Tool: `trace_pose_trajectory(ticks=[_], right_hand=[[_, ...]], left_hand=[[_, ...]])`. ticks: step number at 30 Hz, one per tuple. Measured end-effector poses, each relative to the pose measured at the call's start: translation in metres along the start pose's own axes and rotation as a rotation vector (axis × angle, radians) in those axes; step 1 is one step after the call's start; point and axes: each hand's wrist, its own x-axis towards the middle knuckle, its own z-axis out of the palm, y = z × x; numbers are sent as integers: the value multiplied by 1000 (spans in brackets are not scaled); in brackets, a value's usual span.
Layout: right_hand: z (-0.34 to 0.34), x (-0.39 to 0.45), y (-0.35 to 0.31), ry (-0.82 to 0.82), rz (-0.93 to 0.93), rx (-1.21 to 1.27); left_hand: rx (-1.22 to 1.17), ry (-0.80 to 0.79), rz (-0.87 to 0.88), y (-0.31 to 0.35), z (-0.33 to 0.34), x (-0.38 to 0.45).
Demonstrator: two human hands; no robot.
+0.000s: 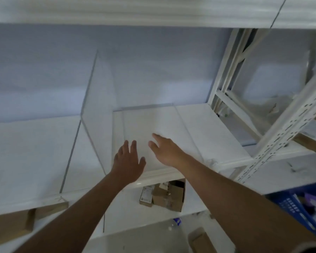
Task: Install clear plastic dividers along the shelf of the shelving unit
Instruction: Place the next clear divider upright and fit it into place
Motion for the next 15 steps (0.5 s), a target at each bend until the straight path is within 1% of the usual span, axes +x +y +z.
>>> trace_pose_trajectory(ticks=[4,6,8,10,12,15], right_hand=[[-13,15,73,-9,70,-142],[-16,26,106,5,149,-231],[-16,30,132,-15,252,-260],[-11,25,147,-50,276,-263],[-6,21,151,-33,248,-246],[-7,23,148,-3,269,-171]], left_hand=[[-30,-34,-156,22,19,16],[-16,-67,-214,31,32,21],[-2,-112,-262,35,41,23],[48,-211,-279,35,47,20],[63,-274,-278,32,51,18],[70,-270,-273,27,55,23]])
